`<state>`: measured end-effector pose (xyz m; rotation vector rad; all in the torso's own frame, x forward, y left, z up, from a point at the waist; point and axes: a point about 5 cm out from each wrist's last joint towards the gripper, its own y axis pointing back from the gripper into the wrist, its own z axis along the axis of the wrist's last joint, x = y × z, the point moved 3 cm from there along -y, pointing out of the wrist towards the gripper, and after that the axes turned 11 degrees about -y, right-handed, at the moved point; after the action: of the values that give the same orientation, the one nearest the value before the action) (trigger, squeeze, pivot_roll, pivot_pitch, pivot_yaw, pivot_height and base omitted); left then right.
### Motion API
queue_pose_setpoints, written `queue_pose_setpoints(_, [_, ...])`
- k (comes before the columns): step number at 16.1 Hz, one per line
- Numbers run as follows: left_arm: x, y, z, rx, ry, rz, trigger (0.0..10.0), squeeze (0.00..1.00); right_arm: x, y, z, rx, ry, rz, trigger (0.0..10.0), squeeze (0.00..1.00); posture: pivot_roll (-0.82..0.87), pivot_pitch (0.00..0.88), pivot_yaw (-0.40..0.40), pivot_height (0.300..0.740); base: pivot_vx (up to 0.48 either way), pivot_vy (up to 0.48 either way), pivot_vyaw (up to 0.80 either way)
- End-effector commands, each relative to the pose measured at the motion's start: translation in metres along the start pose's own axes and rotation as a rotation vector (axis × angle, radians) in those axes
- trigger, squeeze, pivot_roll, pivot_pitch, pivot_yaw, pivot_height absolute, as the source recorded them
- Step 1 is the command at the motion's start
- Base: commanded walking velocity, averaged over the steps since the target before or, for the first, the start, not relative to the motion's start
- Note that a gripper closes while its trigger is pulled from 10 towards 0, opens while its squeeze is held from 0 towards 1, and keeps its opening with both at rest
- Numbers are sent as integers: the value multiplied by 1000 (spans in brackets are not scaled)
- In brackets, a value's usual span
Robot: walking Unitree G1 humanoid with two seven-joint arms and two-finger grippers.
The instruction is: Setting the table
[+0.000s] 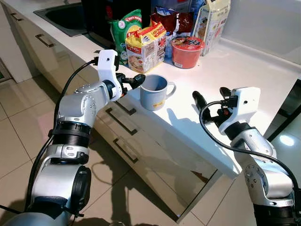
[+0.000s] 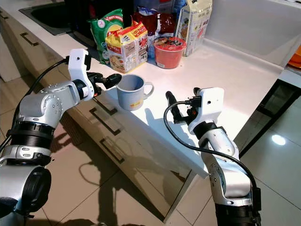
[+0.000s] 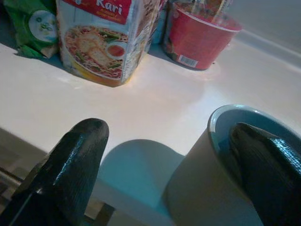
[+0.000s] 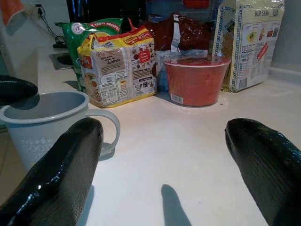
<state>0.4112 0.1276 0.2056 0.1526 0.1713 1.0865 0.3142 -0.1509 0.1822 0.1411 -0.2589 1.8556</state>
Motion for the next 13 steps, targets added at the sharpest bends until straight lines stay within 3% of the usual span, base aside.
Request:
queue_pose_setpoints(1, [-4, -1, 8, -21, 10, -26, 10000, 0, 1, 1, 5, -6, 12, 12, 10000, 0, -18, 0, -6, 740, 0, 0, 0])
queue_pose_setpoints(5, [-9, 0, 9, -16, -10, -68, 10000, 0, -1, 2, 6, -6, 19, 8, 10000, 0, -18, 0, -5, 740, 0, 0, 0])
queue_pose_setpoints(9, [-12, 0, -4, 60, -111, -74, 10000, 0, -2, 2, 7, 1, 32, 15, 10000, 0, -19, 0, -4, 740, 0, 0, 0])
queue_pose_setpoints(13, [-15, -2, -8, 81, -125, -85, 10000, 0, 2, 2, 6, 19, 43, 41, 10000, 0, -17, 0, -4, 740, 0, 0, 0])
